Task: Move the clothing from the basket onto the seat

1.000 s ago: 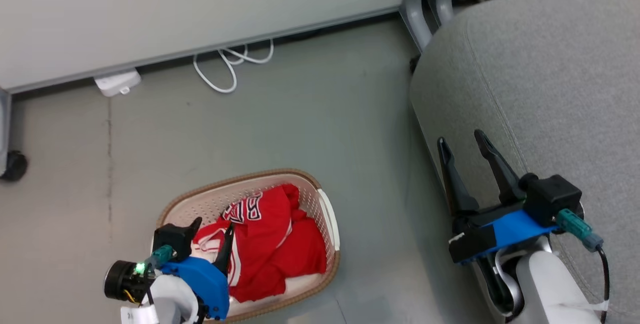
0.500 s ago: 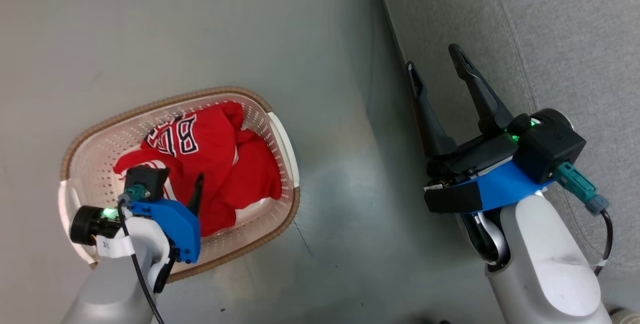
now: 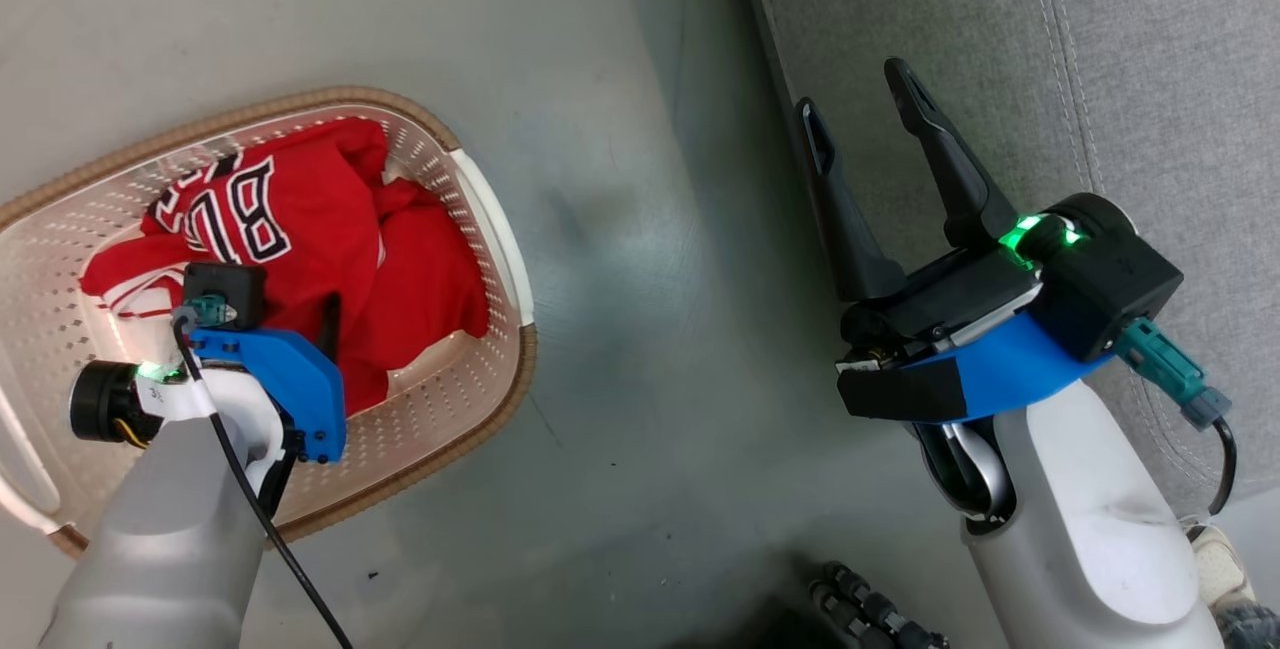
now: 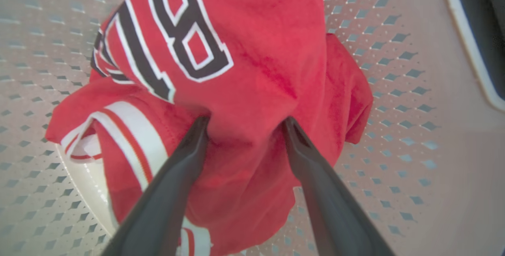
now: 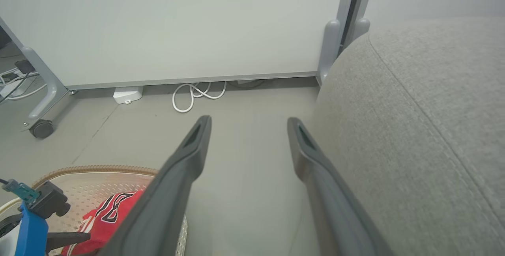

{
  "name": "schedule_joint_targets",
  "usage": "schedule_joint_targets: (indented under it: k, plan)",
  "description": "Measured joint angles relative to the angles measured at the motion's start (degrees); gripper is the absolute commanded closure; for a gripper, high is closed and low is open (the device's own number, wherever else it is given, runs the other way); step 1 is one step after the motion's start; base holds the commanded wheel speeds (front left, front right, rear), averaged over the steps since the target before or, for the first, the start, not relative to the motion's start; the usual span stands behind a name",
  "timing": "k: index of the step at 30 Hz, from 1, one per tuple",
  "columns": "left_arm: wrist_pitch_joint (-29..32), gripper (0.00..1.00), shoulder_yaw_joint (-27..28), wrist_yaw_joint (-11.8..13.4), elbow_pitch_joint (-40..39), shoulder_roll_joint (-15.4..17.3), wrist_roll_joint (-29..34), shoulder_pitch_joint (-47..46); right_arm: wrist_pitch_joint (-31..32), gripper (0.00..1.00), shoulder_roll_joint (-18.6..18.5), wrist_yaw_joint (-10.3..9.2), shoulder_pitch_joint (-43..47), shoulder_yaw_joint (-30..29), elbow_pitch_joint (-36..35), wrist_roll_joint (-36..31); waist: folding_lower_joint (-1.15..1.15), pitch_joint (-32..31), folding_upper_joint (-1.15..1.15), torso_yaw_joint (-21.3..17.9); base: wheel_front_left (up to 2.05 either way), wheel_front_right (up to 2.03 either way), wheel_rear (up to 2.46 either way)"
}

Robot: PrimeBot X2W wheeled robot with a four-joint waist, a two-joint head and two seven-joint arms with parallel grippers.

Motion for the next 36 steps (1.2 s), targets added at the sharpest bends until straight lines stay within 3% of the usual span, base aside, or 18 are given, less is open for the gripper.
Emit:
schedule_joint_targets:
  k: [1,2,3,18,28,36]
  plan:
    - [0.0,0.0,-0.1,0.0,0.5,0.0,-0.2,-0.3,-0.1,0.0,0.0,0.0,-0.1,0.0,0.0,0.1,0.0,0.3,0.0,-0.2,0.0,0.0,0.0]
    - [0.0,0.6,-0.1,0.0,1.0,-0.1,-0.3,-0.6,-0.1,0.0,0.0,0.0,-0.2,0.0,0.1,0.2,0.0,0.5,0.0,-0.4,0.0,0.0,0.0]
    - [-0.1,1.0,-0.1,0.0,1.5,-0.2,-0.4,-0.9,-0.1,0.0,0.0,0.0,-0.2,0.0,0.1,0.2,0.0,0.6,0.0,-0.6,0.0,0.0,0.0]
    - [-3.5,1.0,-1.8,0.0,5.7,-3.3,-1.9,-1.1,-0.6,0.0,0.0,0.0,-0.6,-0.2,3.0,0.4,-0.01,-3.3,0.0,0.2,0.0,0.0,0.0]
    - [-6.6,1.0,-7.5,0.0,4.3,-8.5,-2.4,4.9,-0.3,0.0,0.1,0.0,3.3,-1.1,9.1,-1.3,-0.02,-16.3,0.0,3.9,0.0,0.0,0.0]
    - [-8.4,1.0,-15.1,0.0,-5.1,-11.0,-6.4,7.0,1.9,0.0,0.1,0.0,8.9,-2.9,10.7,-1.7,-0.03,-29.2,0.0,8.9,0.0,0.0,0.0]
